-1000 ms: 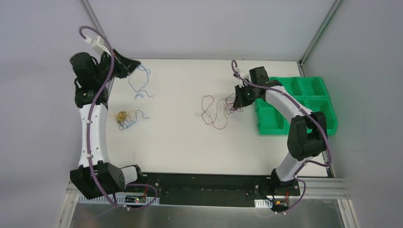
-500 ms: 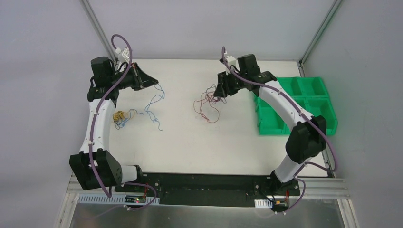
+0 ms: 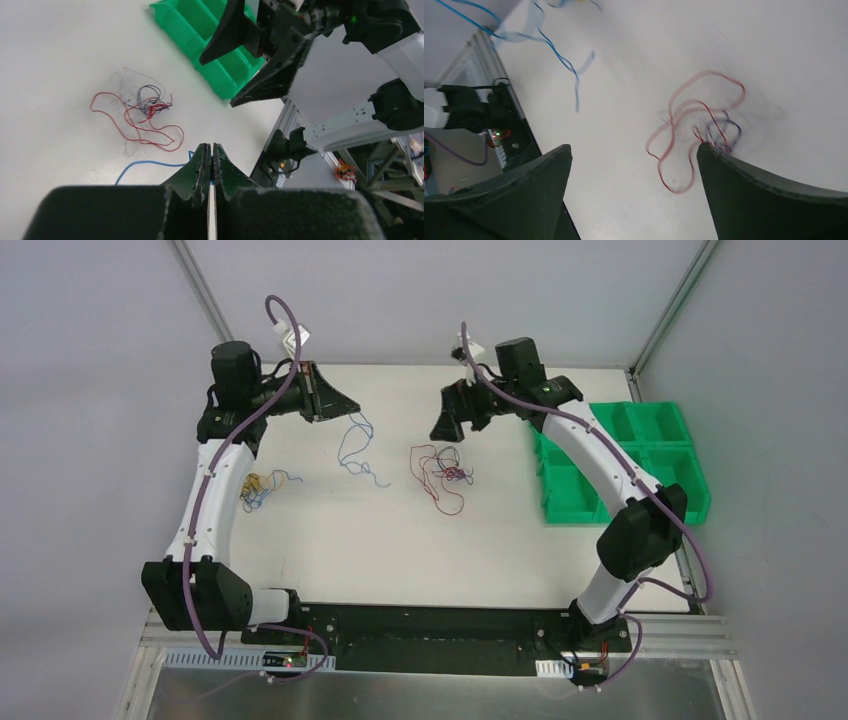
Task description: Untangle the cables
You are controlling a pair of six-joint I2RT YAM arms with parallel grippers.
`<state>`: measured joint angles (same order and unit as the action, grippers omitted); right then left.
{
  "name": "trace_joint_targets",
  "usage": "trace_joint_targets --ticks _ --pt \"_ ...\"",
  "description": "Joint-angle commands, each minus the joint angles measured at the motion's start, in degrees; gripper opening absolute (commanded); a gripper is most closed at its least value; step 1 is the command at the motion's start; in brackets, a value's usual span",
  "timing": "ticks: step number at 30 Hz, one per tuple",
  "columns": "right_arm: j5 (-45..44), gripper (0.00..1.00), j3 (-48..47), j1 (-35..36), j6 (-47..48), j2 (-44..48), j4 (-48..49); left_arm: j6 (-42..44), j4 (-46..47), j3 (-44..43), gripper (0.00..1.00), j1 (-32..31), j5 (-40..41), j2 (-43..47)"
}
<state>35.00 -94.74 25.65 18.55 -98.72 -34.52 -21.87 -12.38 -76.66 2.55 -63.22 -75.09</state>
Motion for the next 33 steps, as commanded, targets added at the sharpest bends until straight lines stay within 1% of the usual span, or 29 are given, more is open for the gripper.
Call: trace_joint_targets --ticks 1,5,7,11,14,16,17,19,20,21,22,24,26,27,29,30,32,33 --pt "6.05 0.99 -6.06 8.13 -5.85 3.97 10.94 -0.93 1.40 -3.16 0.00 -4.00 -3.37 -0.95" --pt "5.96 0.99 -7.96 12.83 -8.59 2.96 15.32 -2.21 1.51 -5.32 0.00 -6.41 -4.91 -2.11" --pt "5.94 0.97 -8.33 14.19 -10.12 2.22 17.44 -2.73 1.55 -5.91 0.00 -7.80 -5.16 -2.17" --pt "5.06 0.85 -8.16 15.83 -9.45 1.03 18.31 -3.76 2.22 -6.45 0.00 -10.00 -4.86 -2.26" --pt "1.39 0.67 -6.68 15.96 -8.18 1.06 19.05 -5.10 3.21 -6.88 0.00 -10.54 -5.02 -2.20" --pt "-0.54 0.56 -5.72 15.86 -7.26 1.37 19.02 -6.09 4.06 -7.07 0.00 -10.55 -5.38 -2.32" --pt "-0.86 0.49 -5.38 15.79 -6.81 1.81 19.05 -6.65 4.57 -7.14 0.00 -10.54 -5.58 -2.38" --pt "-0.71 0.27 -4.94 15.75 -6.43 2.32 18.97 -8.15 5.94 -7.06 0.00 -10.63 -5.80 -2.53" --pt "-0.58 0.12 -4.63 15.68 -6.35 2.85 18.89 -8.82 6.74 -7.05 0.00 -10.67 -5.71 -2.64" --pt "-0.65 0.00 -4.27 15.61 -6.19 3.38 18.69 -9.56 7.55 -6.97 0.00 -10.68 -5.27 -2.73" --pt "-0.90 0.00 -3.68 15.40 -6.11 4.14 18.47 -9.94 8.28 -6.93 0.04 -10.64 -4.77 -2.78" --pt "-1.50 0.00 -2.47 14.25 -6.19 5.66 17.77 -9.76 9.12 -6.99 0.39 -10.63 -3.49 -2.58" --pt "-2.13 0.00 -1.80 11.69 -7.28 6.99 16.09 -8.61 9.23 -7.14 0.71 -10.44 -1.67 -2.16" --pt "-2.33 0.00 -1.77 9.71 -7.85 7.56 14.87 -7.71 9.18 -7.04 0.82 -10.19 -0.46 -1.90" --pt "-2.78 0.00 -1.71 5.04 -8.96 8.77 12.08 -6.44 9.09 -6.57 0.97 -9.70 2.18 -1.50" --pt "-3.03 0.00 -1.64 2.37 -9.34 9.55 10.81 -5.60 8.83 -6.23 0.99 -9.49 3.37 -1.44" --pt "-3.42 0.00 -1.62 -3.35 -9.56 11.20 8.36 -3.57 8.38 -5.85 0.99 -9.43 5.27 -1.65" --pt "-3.46 0.00 -1.66 -7.64 -9.96 12.21 7.30 -3.12 8.35 -5.79 0.99 -9.40 5.87 -2.02"
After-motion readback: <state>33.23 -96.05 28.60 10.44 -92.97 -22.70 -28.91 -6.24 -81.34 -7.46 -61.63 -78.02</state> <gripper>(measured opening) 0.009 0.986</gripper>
